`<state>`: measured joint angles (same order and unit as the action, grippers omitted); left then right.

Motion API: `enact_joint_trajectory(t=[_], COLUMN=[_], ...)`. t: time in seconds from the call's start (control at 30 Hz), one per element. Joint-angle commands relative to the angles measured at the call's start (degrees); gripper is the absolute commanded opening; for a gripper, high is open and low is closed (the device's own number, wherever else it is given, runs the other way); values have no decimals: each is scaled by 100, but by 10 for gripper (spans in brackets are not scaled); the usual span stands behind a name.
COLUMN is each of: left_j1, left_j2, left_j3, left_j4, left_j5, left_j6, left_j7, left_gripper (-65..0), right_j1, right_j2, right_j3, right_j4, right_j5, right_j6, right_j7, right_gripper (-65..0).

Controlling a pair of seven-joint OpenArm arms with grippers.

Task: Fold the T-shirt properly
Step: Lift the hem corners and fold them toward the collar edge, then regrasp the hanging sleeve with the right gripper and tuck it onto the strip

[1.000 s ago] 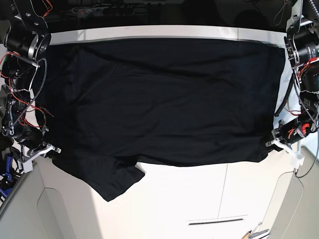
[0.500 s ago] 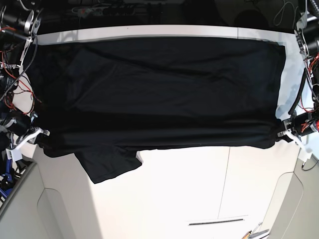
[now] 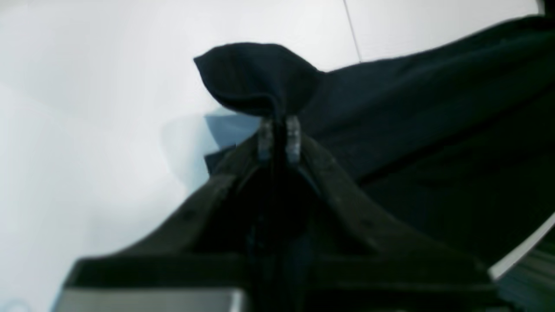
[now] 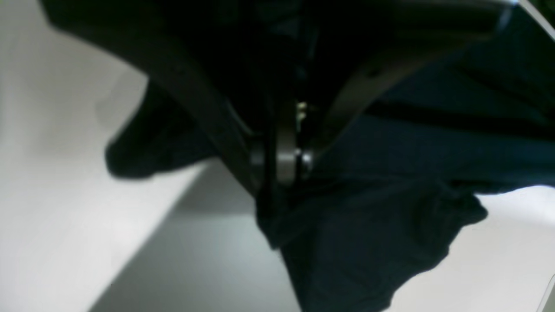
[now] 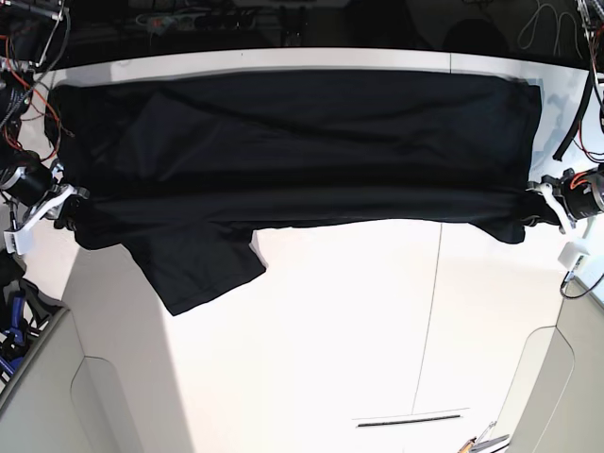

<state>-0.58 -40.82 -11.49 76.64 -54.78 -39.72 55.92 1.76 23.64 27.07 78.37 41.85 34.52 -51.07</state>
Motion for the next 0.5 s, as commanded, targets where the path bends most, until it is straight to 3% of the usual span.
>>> enact_joint_trajectory(t=[0.0, 0.27, 0.43, 0.47], left_j1=[-44, 507, 638, 632], left_j2=[-177, -188, -184, -177], left_j3=[-55, -63, -63, -63], left_j4=[149, 529, 601, 601], left_j5=[-79, -68, -70, -70], left_j6=[-28, -28, -28, -28], left_j7=[-81, -81, -83, -83], left_gripper=[-650, -650, -650, -650], right_j1=[11, -651, -671, -671], right_j2=[127, 120, -42, -63], right_j3=[118, 378, 378, 378], right_j4=[105, 101, 92, 92], right_j5=[114, 341, -186, -262], right_j6=[20, 22, -28, -28], right_j7=[131, 157, 450, 538], right_gripper=[-650, -650, -650, -611])
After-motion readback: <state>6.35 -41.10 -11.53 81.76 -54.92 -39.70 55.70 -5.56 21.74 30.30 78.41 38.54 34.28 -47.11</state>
